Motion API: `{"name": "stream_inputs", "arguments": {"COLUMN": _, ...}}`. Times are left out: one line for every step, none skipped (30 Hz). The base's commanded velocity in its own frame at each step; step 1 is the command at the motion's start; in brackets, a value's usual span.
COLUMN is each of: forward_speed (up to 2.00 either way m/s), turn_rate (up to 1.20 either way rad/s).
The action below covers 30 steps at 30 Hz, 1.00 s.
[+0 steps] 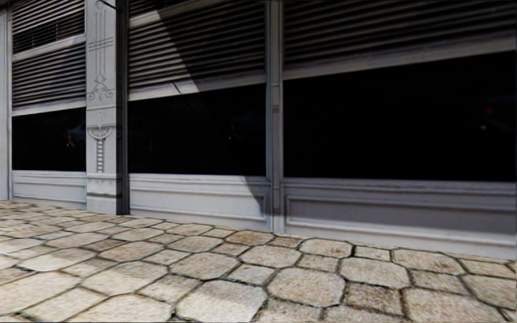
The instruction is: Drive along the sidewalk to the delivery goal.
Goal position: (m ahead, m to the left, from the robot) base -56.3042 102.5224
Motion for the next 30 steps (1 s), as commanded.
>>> {"name": "stream_inputs", "arguments": {"forward_speed": 0.00, "turn_rate": 1.20}}
{"name": "stream_inputs", "arguments": {"forward_speed": 0.00, "turn_rate": 1.20}}
{"name": "stream_inputs", "arguments": {"forward_speed": 0.00, "turn_rate": 1.20}}
{"name": "stream_inputs", "arguments": {"forward_speed": 0.00, "turn_rate": 1.20}}
{"name": "stream_inputs", "arguments": {"forward_speed": 0.00, "turn_rate": 1.20}}
{"name": "stream_inputs", "arguments": {"forward_speed": 0.00, "turn_rate": 1.20}}
{"name": "stream_inputs", "arguments": {"forward_speed": 0.00, "turn_rate": 1.20}}
{"name": "stream_inputs", "arguments": {"forward_speed": 0.00, "turn_rate": 1.20}}
{"name": "stream_inputs", "arguments": {"forward_speed": 0.00, "turn_rate": 1.20}}
{"name": "stream_inputs", "arguments": {"forward_speed": 0.00, "turn_rate": 1.10}}
{"name": "stream_inputs", "arguments": {"forward_speed": 0.00, "turn_rate": 1.05}}
{"name": "stream_inputs", "arguments": {"forward_speed": 0.00, "turn_rate": 1.05}}
{"name": "stream_inputs", "arguments": {"forward_speed": 0.00, "turn_rate": 1.03}}
{"name": "stream_inputs", "arguments": {"forward_speed": 0.00, "turn_rate": 1.02}}
{"name": "stream_inputs", "arguments": {"forward_speed": 0.00, "turn_rate": 1.01}}
{"name": "stream_inputs", "arguments": {"forward_speed": 0.00, "turn_rate": 1.01}}
{"name": "stream_inputs", "arguments": {"forward_speed": 0.00, "turn_rate": 1.00}}
{"name": "stream_inputs", "arguments": {"forward_speed": 0.00, "turn_rate": 1.00}}
{"name": "stream_inputs", "arguments": {"forward_speed": 0.00, "turn_rate": 1.00}}
{"name": "stream_inputs", "arguments": {"forward_speed": 0.00, "turn_rate": 1.00}}
{"name": "stream_inputs", "arguments": {"forward_speed": 0.00, "turn_rate": 1.00}}
{"name": "stream_inputs", "arguments": {"forward_speed": 0.00, "turn_rate": 0.99}}
{"name": "stream_inputs", "arguments": {"forward_speed": 0.00, "turn_rate": 0.92}}
{"name": "stream_inputs", "arguments": {"forward_speed": 0.00, "turn_rate": 0.76}}
{"name": "stream_inputs", "arguments": {"forward_speed": 0.00, "turn_rate": 0.64}}
{"name": "stream_inputs", "arguments": {"forward_speed": 0.00, "turn_rate": 0.48}}
{"name": "stream_inputs", "arguments": {"forward_speed": 0.00, "turn_rate": 0.48}}
{"name": "stream_inputs", "arguments": {"forward_speed": 0.00, "turn_rate": 0.35}}
{"name": "stream_inputs", "arguments": {"forward_speed": 0.00, "turn_rate": 0.29}}
{"name": "stream_inputs", "arguments": {"forward_speed": 0.00, "turn_rate": 0.27}}
